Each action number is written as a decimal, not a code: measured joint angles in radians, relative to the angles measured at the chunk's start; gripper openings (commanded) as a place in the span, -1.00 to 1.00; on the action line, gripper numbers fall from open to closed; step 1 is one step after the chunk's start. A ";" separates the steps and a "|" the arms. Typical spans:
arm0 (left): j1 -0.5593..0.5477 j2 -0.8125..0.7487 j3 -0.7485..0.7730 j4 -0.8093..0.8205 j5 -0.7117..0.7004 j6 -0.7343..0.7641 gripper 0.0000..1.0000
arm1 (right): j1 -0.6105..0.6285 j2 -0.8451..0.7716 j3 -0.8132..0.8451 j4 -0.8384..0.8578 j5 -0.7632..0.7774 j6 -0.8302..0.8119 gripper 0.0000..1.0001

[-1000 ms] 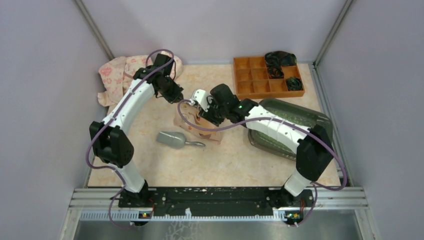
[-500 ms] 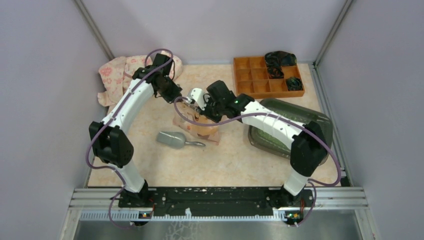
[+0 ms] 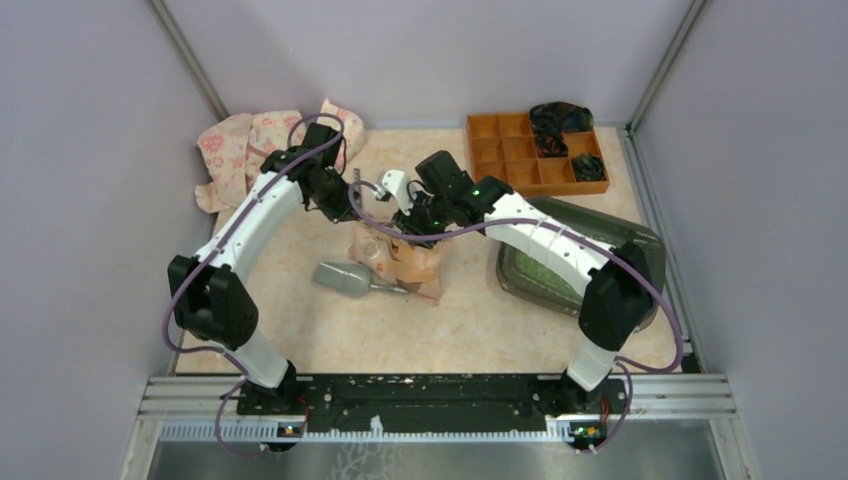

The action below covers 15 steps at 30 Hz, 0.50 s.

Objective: Fill the litter box with clean litter
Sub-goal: Close the cat litter bag at the center of the board.

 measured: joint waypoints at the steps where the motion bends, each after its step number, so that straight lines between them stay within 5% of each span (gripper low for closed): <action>1: 0.000 0.000 -0.001 0.002 0.000 0.000 -1.00 | 0.000 0.000 0.000 0.008 0.003 0.001 -0.30; 13: 0.001 0.000 0.002 0.005 -0.004 0.007 -1.00 | 0.027 0.074 0.068 0.011 0.041 -0.016 -0.33; 15: 0.002 0.000 0.007 -0.001 -0.003 0.010 -1.00 | 0.038 0.092 0.068 0.011 0.052 -0.019 -0.72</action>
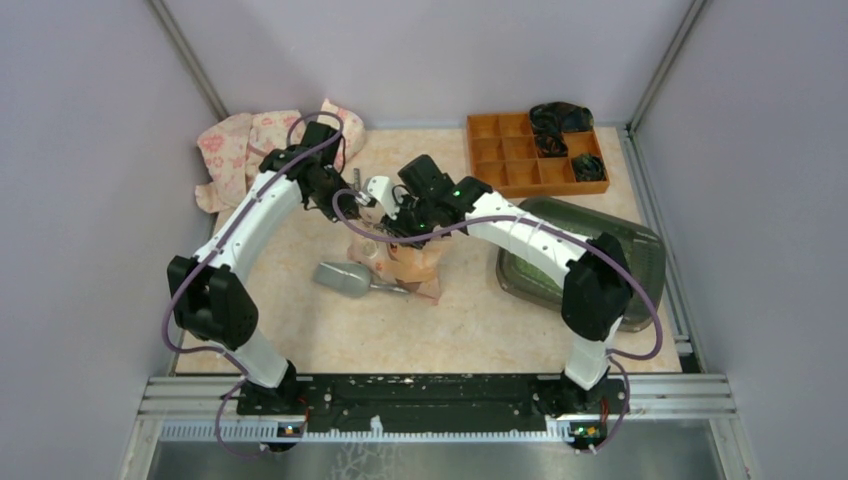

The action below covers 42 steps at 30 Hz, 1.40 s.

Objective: Fill the litter box with clean litter
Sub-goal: Close the cat litter bag at the center of the board.

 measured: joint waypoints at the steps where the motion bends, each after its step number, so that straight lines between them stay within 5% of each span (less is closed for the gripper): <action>1: 0.003 0.000 0.003 -0.002 0.000 0.001 -1.00 | 0.003 0.006 0.000 0.000 0.004 -0.004 -0.99; 6: 0.010 0.000 0.019 -0.013 0.001 0.013 -0.99 | 0.007 0.008 -0.011 0.015 0.010 -0.004 -1.00; 10: 0.012 0.000 0.031 -0.034 0.001 0.020 -0.26 | 0.007 0.001 -0.028 0.035 0.000 -0.004 -1.00; 13: 0.017 -0.003 0.036 -0.043 -0.008 0.024 0.08 | 0.007 0.001 -0.028 0.031 -0.014 -0.004 -1.00; 21: 0.027 -0.082 0.015 -0.039 -0.023 0.026 0.20 | 0.008 0.001 -0.028 0.029 -0.046 -0.003 -1.00; 25: 0.027 -0.086 -0.002 -0.033 -0.020 0.026 0.13 | 0.018 0.002 -0.026 0.035 -0.046 0.004 -1.00; 36: 0.027 -0.097 -0.103 -0.021 -0.014 0.064 -1.00 | 0.145 0.005 -0.063 0.081 -0.064 0.025 -1.00; 40: 0.026 -0.120 -0.166 -0.020 -0.003 0.084 -1.00 | 0.186 0.003 -0.122 0.128 -0.076 0.034 -1.00; 42: 0.026 -0.130 -0.188 -0.021 0.002 0.091 -1.00 | 0.196 -0.005 -0.151 0.158 -0.084 0.045 -0.77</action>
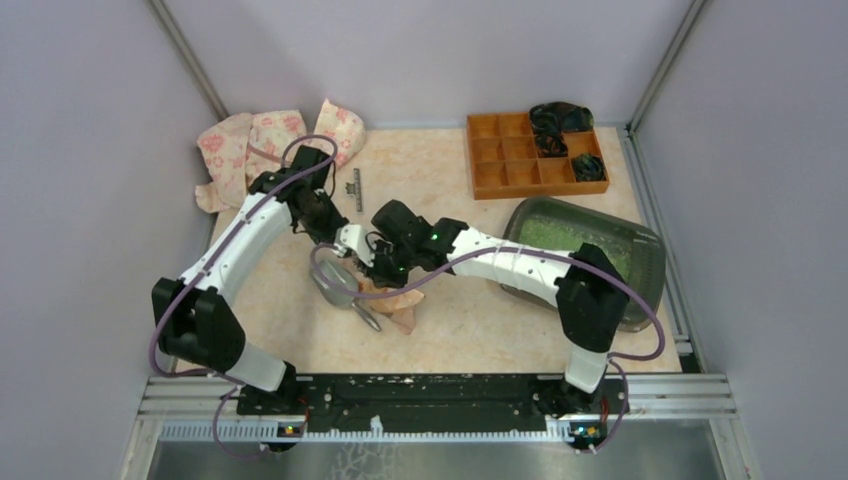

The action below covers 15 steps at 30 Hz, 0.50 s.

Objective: Fill the litter box with clean litter
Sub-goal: Close the cat litter bag at the center of the board, then move the clamp to the center of the board.

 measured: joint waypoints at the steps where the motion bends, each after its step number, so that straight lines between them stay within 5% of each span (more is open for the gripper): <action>1: 0.000 -0.006 -0.011 0.002 0.001 0.003 -1.00 | 0.002 -0.008 -0.017 0.014 -0.001 0.008 -0.72; 9: 0.000 -0.059 -0.047 0.009 -0.023 0.015 -1.00 | -0.025 -0.078 -0.044 -0.011 0.003 0.106 -0.51; 15: 0.000 -0.060 -0.048 0.007 -0.054 0.026 -1.00 | -0.224 -0.156 0.065 0.004 -0.027 0.245 -0.37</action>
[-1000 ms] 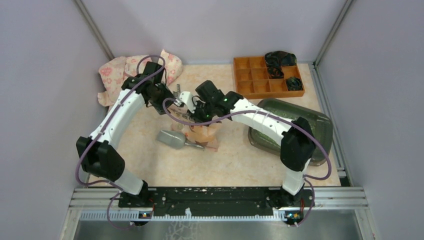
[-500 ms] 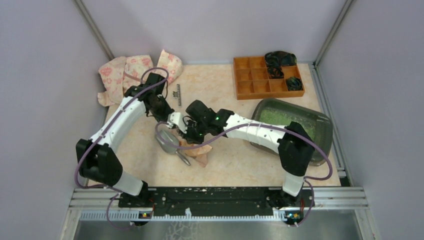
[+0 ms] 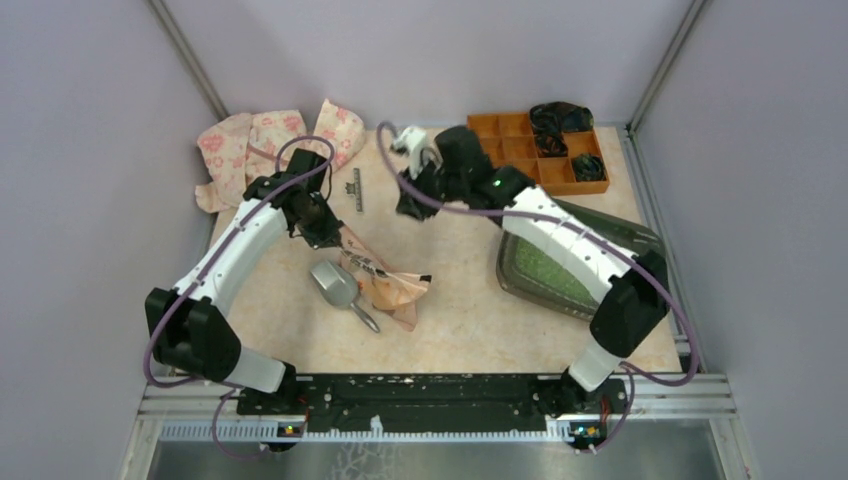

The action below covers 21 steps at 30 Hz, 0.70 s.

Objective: Fill the litter box with clean litter
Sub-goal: Move the clamp to the center of the board.

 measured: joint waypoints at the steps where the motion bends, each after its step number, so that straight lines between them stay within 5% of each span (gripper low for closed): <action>1: 0.000 0.001 0.000 0.000 -0.003 0.002 -1.00 | -0.046 0.001 0.036 0.017 0.002 0.031 -0.36; 5: 0.000 0.006 0.000 -0.002 -0.013 0.005 -1.00 | -0.159 0.140 0.267 0.043 0.020 0.122 -0.34; 14: 0.000 0.010 0.000 -0.026 -0.049 0.010 -1.00 | -0.162 0.785 0.845 0.003 0.019 0.240 -0.20; 21: 0.000 0.000 0.000 -0.039 -0.075 0.029 -1.00 | -0.162 0.952 0.894 0.024 0.065 0.273 -0.15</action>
